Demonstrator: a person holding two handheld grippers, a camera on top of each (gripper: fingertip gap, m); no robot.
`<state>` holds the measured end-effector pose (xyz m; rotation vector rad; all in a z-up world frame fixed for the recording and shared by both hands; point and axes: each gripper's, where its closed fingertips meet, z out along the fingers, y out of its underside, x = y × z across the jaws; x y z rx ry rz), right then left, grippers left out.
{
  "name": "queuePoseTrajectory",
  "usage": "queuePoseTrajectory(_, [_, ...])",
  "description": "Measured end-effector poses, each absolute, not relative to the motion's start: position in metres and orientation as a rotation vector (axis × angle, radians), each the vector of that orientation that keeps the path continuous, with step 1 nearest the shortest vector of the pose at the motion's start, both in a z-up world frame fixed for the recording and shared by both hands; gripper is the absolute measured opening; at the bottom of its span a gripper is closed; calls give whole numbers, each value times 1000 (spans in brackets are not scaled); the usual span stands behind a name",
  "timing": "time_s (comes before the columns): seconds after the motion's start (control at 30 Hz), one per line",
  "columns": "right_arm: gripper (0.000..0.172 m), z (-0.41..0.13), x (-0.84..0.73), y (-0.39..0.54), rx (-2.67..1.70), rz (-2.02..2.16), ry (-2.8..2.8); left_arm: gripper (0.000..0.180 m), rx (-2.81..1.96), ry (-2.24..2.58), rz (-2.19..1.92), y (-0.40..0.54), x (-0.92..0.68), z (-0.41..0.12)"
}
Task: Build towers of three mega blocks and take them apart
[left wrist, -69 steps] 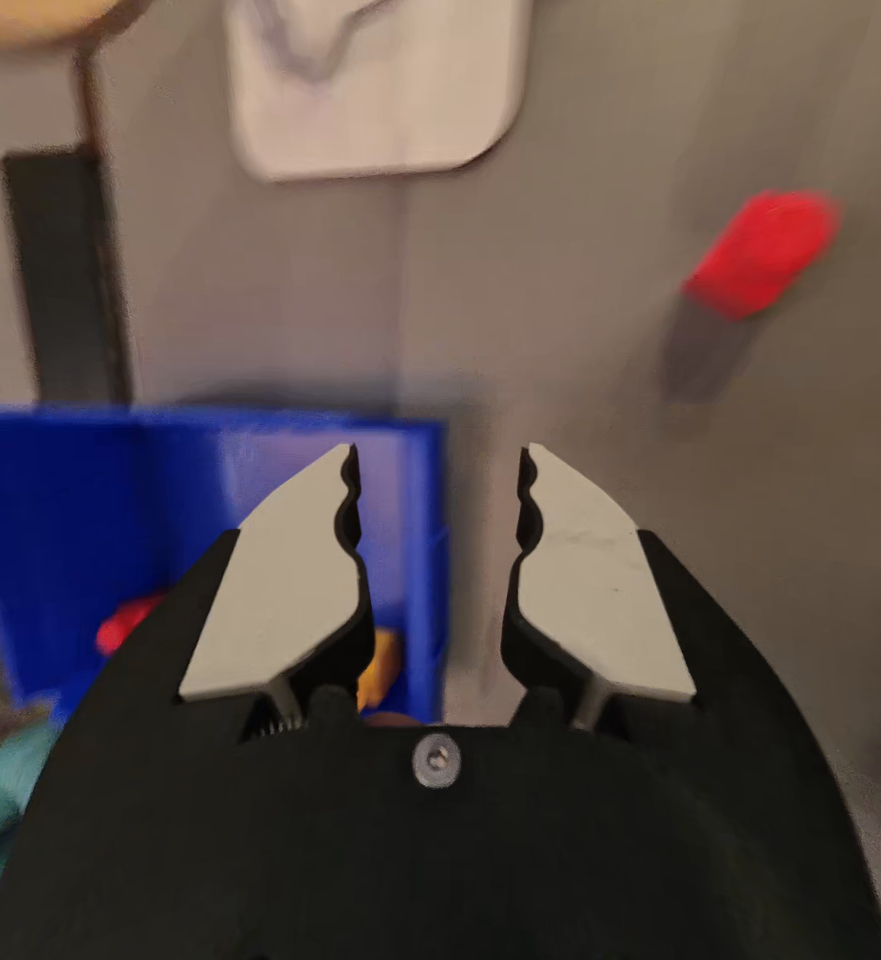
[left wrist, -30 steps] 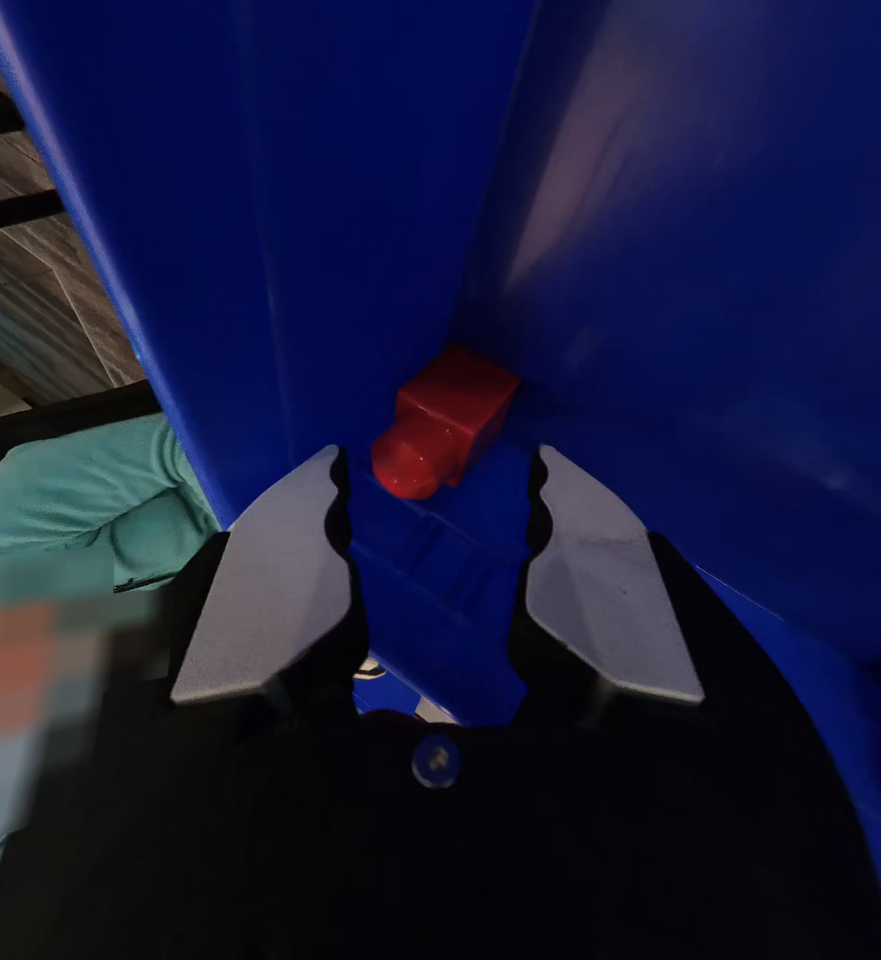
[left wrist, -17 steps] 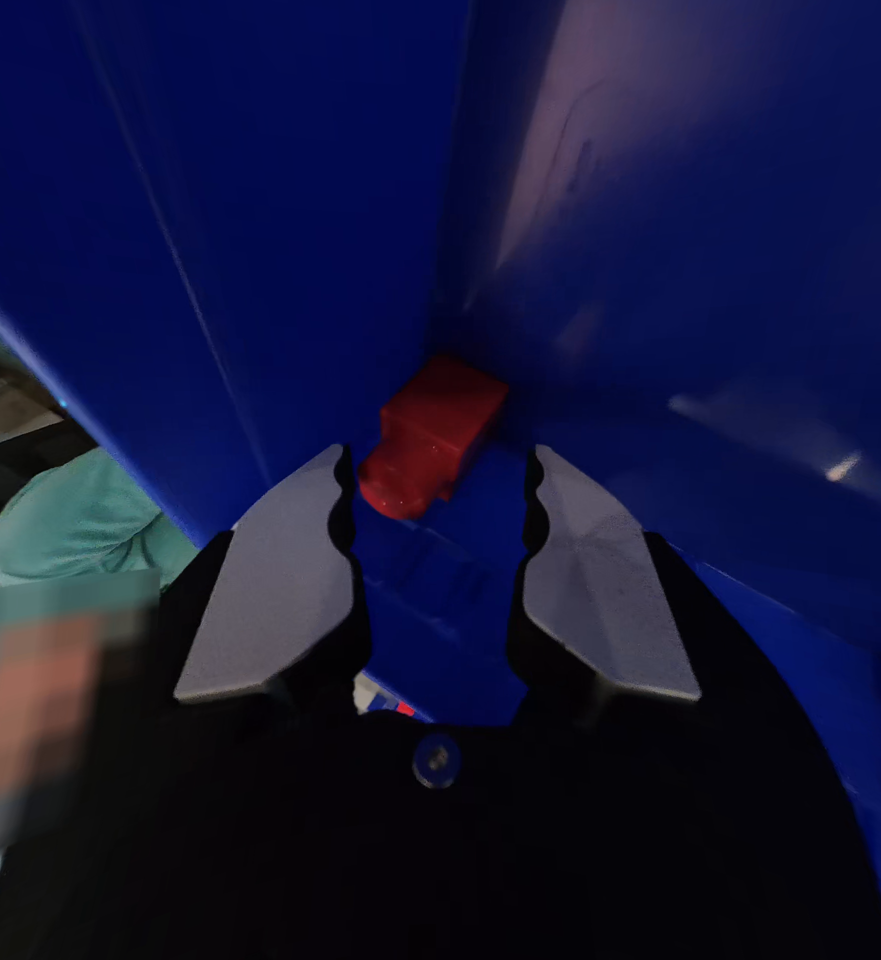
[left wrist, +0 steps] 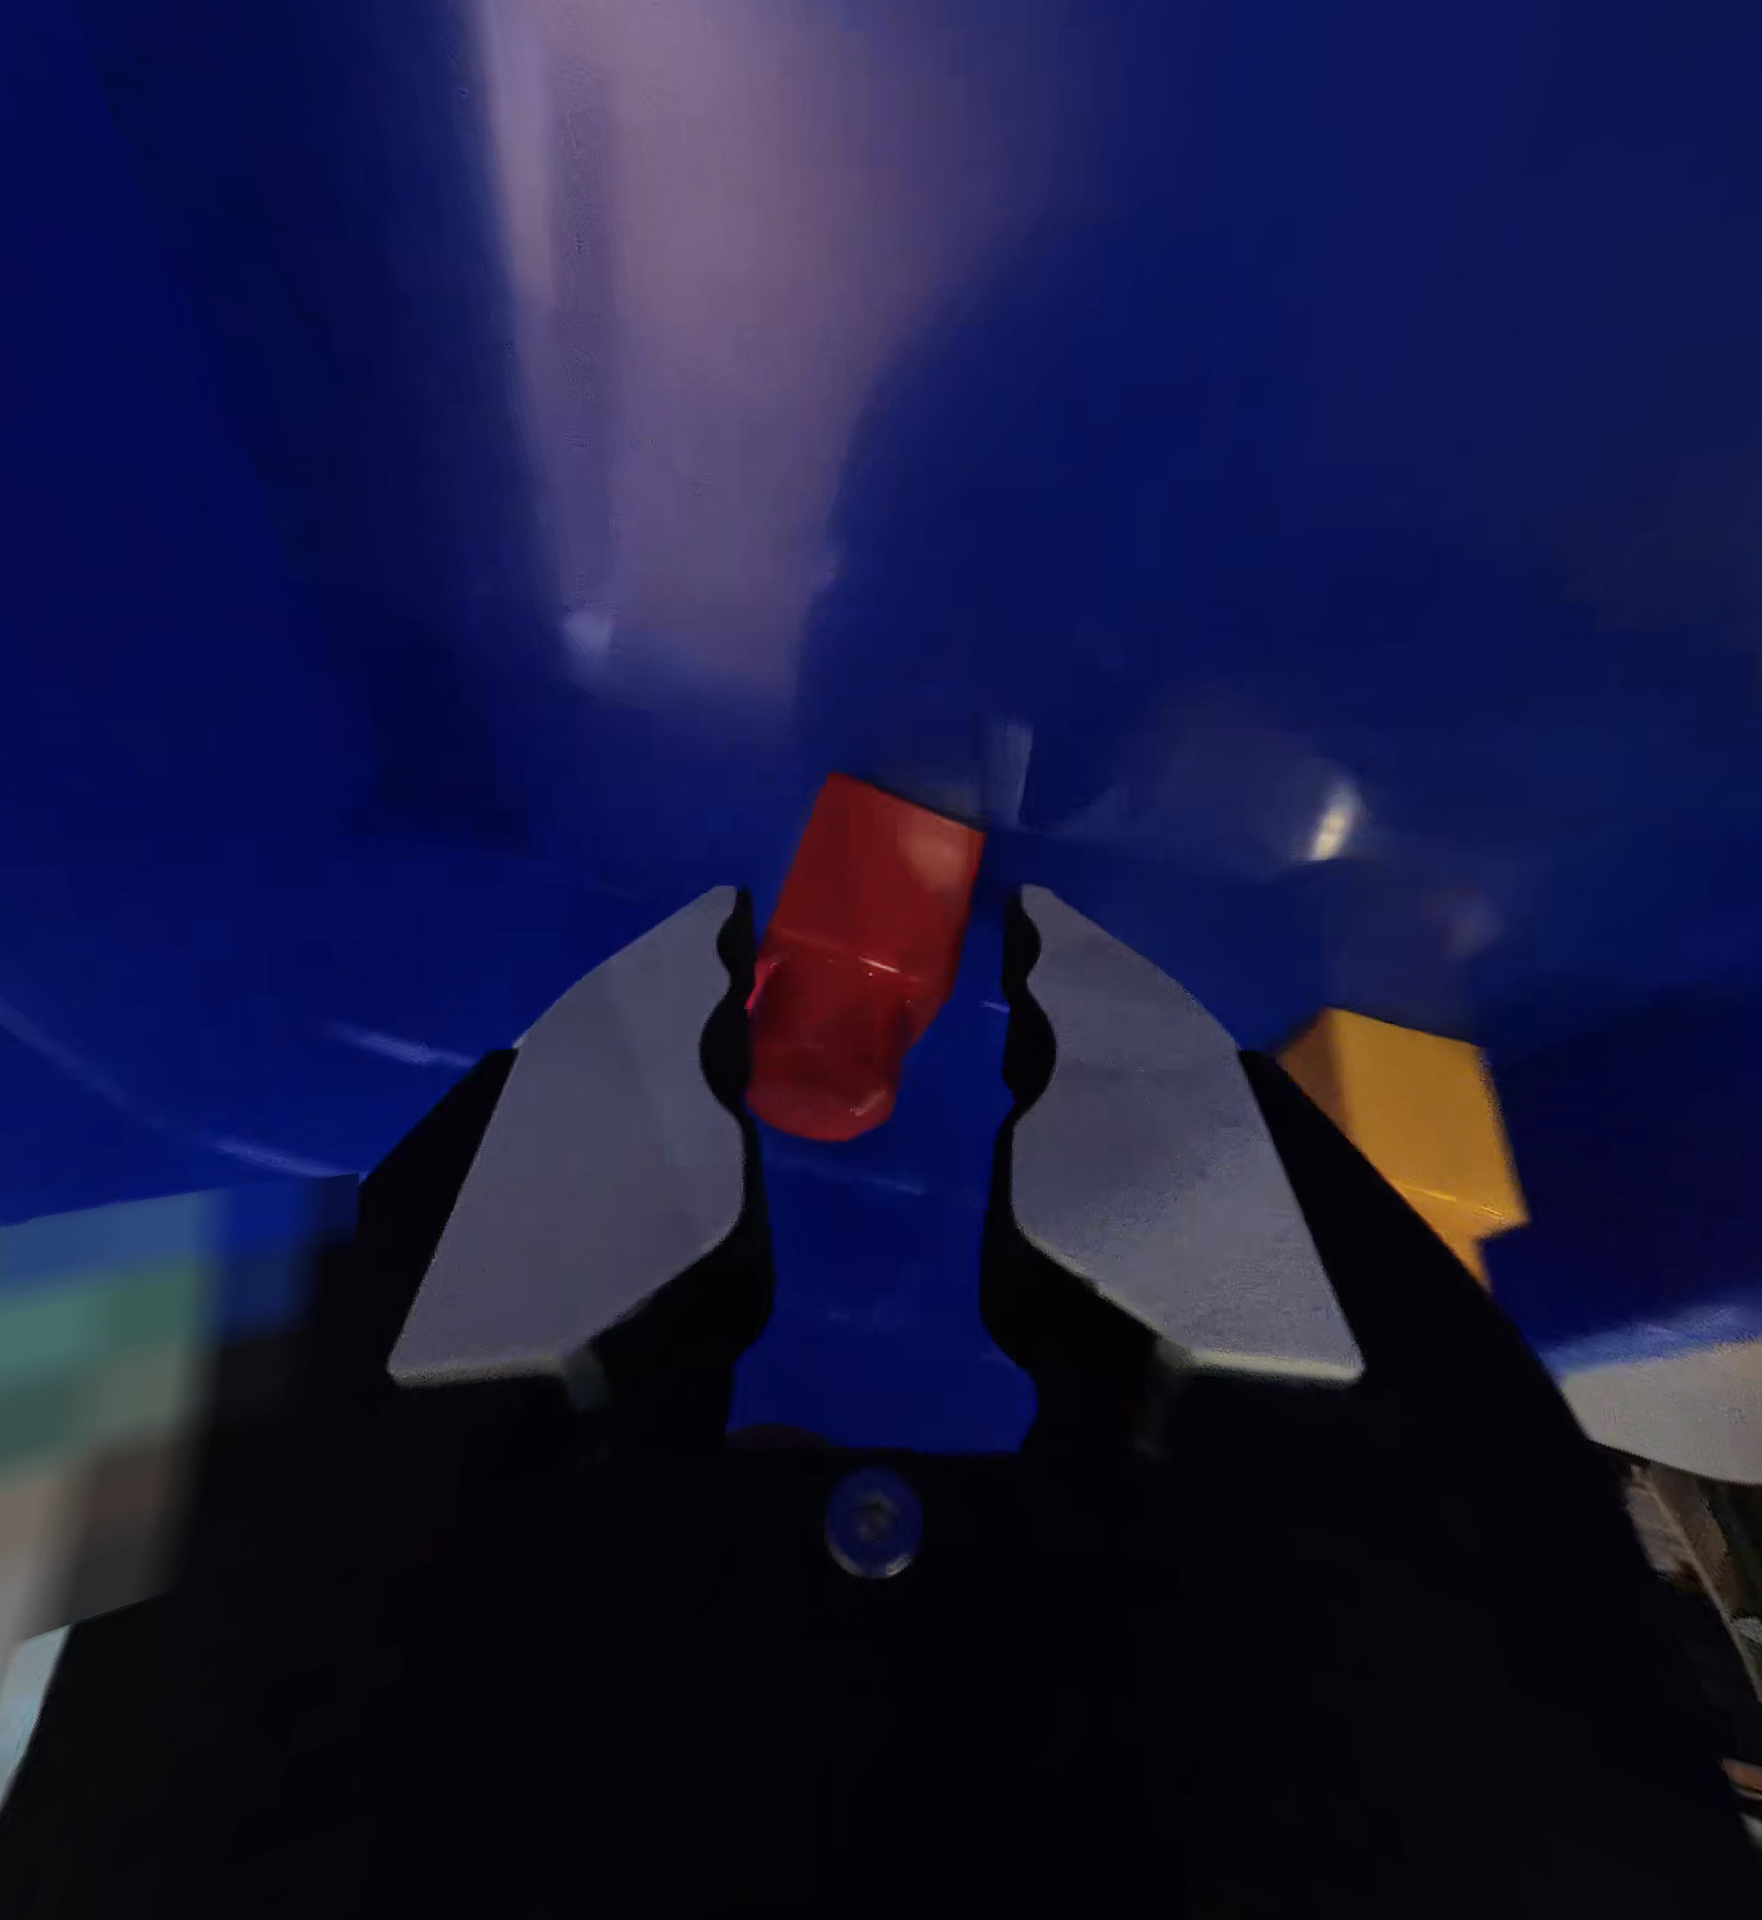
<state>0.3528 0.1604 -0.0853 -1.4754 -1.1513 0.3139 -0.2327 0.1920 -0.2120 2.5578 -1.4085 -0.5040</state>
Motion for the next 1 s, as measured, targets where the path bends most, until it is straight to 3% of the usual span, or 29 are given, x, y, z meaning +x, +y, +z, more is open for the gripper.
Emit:
queuePoseTrajectory(0.23, [12, -88, 350, 160, -1479, 321, -1159, 62, 2545, -1478, -597, 177, -233, -196])
queuePoseTrajectory(0.37, [12, -89, 351, 161, -1482, 315, -1159, 59, 2346, -1408, -693, 169, -256, -208])
queuePoseTrajectory(0.47, [12, -88, 352, 161, -1481, 316, -1153, 42, 2331, -1323, -595, 159, -257, -218])
queuePoseTrajectory(0.57, [12, -88, 352, 161, -1480, 318, -1156, 38, 2370, -1337, -542, 158, -251, -216])
queuePoseTrajectory(0.87, [12, -85, 350, 158, -1467, 334, -1161, 36, 2672, -1597, -378, 105, -164, -143])
queuePoseTrajectory(1.0, [12, -88, 347, 157, -1469, 335, -1172, 36, 2542, -1872, -395, 51, -100, -125])
